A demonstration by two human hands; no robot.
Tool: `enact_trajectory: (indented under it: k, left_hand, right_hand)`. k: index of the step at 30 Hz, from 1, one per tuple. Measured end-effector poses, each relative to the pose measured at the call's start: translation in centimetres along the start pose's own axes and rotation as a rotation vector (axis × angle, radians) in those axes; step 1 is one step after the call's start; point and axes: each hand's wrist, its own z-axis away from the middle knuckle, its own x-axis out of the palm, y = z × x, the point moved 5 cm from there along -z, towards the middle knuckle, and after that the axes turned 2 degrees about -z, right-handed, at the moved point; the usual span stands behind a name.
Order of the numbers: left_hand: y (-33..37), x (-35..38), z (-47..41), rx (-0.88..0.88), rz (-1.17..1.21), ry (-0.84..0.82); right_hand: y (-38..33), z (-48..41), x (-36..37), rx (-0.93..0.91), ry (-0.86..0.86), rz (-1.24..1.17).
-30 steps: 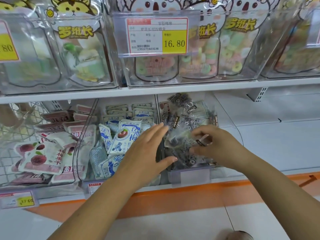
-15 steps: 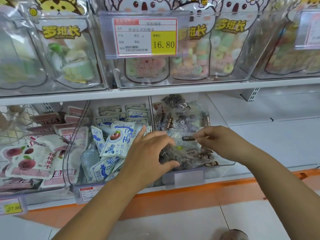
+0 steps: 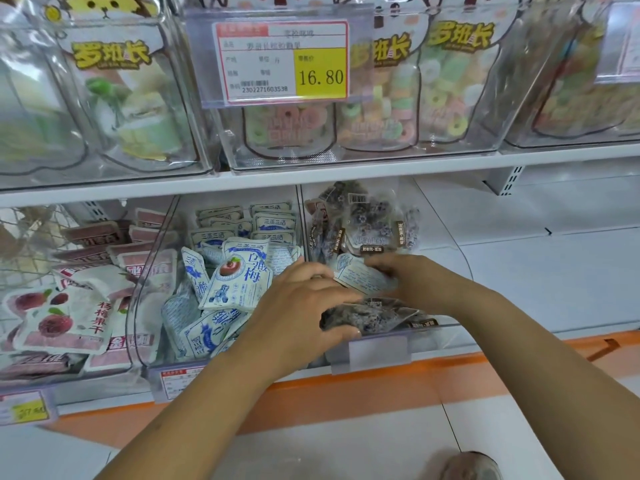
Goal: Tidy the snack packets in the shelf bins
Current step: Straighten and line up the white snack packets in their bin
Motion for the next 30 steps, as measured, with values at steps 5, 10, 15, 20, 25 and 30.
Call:
enact_trajectory:
  k: [5,10,15,20,25,30]
  left_hand:
    - [-0.1,0.5,0.1,0.012,-0.027,-0.013]
    - [0.0,-1.3,0.0,-0.094,0.184,0.135]
    - [0.2,-3.0,-0.6,-0.160,0.369,0.243]
    - [-1.9,-4.9,0.6,-0.349,0.522,0.464]
    - [-7.1,-5.9,2.7,-0.653,0.572,0.564]
    - [-8.5,-6.1,3.2,-0.774,0.444,0.493]
  right_hand:
    - [0.1,0.9,-0.9,0.036,0.083,-0.234]
    - [-1.3,3.9,-4.1,0.005,0.131,-0.556]
    - [-4.5,5.3,-4.4,-0.124,0.086,-0.585]
    - [-5.9,4.7,-4.0,-0.168,0.166,-0.666]
    - [-3.3,4.2,-2.4,-0.067,-0.050,-0.396]
    - [-3.3,3.7,-1.2,-0.069,0.023,-0.326]
